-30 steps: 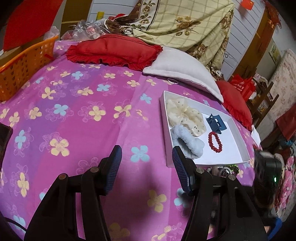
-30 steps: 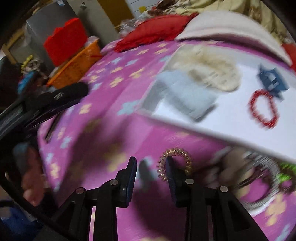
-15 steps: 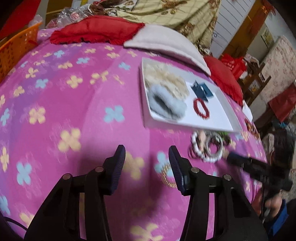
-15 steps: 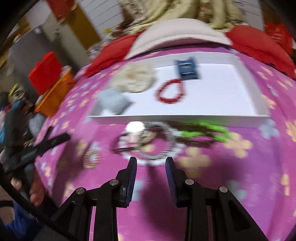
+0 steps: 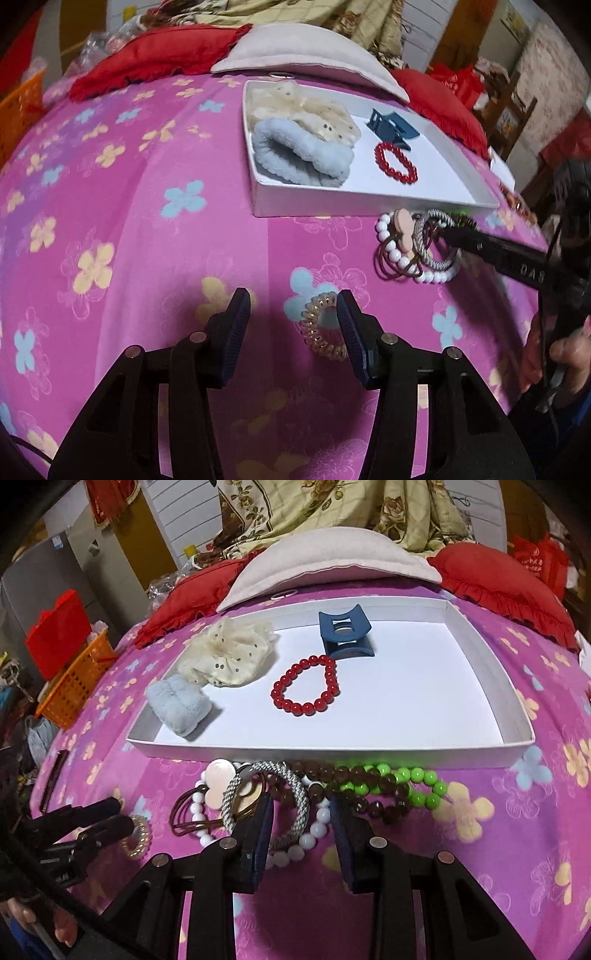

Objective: Organize jewelry
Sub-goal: 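Grasp the gold coil hair tie with the left tool while the right tool grasps the silver bangle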

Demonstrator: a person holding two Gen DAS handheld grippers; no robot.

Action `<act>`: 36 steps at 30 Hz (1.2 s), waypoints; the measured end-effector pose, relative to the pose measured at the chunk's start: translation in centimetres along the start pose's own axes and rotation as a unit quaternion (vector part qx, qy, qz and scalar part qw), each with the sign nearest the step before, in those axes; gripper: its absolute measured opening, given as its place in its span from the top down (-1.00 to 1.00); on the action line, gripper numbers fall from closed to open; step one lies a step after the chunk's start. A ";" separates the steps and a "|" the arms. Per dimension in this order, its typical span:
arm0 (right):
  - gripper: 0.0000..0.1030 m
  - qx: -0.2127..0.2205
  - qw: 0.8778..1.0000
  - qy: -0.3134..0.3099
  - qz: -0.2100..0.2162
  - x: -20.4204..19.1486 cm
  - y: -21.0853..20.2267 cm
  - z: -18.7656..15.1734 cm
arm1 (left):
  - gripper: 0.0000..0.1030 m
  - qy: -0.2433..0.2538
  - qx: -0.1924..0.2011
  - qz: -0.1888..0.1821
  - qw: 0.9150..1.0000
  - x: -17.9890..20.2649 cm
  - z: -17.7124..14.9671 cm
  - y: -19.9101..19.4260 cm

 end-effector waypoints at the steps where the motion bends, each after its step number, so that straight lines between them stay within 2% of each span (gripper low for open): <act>1: 0.41 0.001 1.000 -0.006 -0.004 -0.2 0.1 0.0 | 0.07 0.008 0.000 0.004 1.000 0.2 -0.1 0.1; 2: 0.51 0.001 1.000 -0.011 -0.010 -0.2 0.2 0.0 | 0.14 0.020 0.000 0.010 1.000 0.4 -0.2 0.1; 3: 0.66 -0.002 1.000 -0.015 -0.012 -0.3 0.3 -0.2 | 0.33 0.029 0.000 0.015 0.999 0.7 -0.4 0.1; 4: 0.74 -0.004 1.000 -0.016 -0.012 -0.4 0.4 -0.3 | 0.86 0.040 -0.002 0.022 0.999 0.9 -0.5 0.2; 8: 0.86 0.007 1.000 -0.002 -0.001 -0.5 -0.4 -0.2 | 0.84 0.049 -0.006 0.003 0.999 1.7 -0.7 0.0; 14: 0.86 0.032 0.999 0.008 0.020 -0.9 -3.4 0.8 | 0.84 0.029 0.019 -0.037 0.999 1.9 0.4 -1.8; 23: 0.86 0.065 0.997 0.024 0.030 -0.4 -6.3 2.9 | 0.84 0.002 0.040 -0.061 0.997 1.9 2.1 -3.3; 28: 0.86 0.080 0.995 0.045 0.026 1.5 -6.4 4.4 | 0.84 -0.002 0.055 -0.070 0.996 2.6 4.6 -3.6; 31: 0.86 0.086 0.995 0.053 0.021 2.7 -6.2 5.2 | 0.84 0.004 0.064 -0.057 0.996 3.3 6.7 -3.3; 36: 0.86 0.083 0.994 0.069 0.017 5.0 -4.3 6.3 | 0.84 0.000 0.057 -0.060 0.997 5.1 9.8 -1.0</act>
Point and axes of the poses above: each gripper's, at about its wrist camera, not at the fingertips, and y roughly the way its jaws point, x to its right, z to its top, the point moved 9 cm from there along y, roughly the way its jaws point, and after that the axes turned 1 degree about x, right-handed, at the moved point
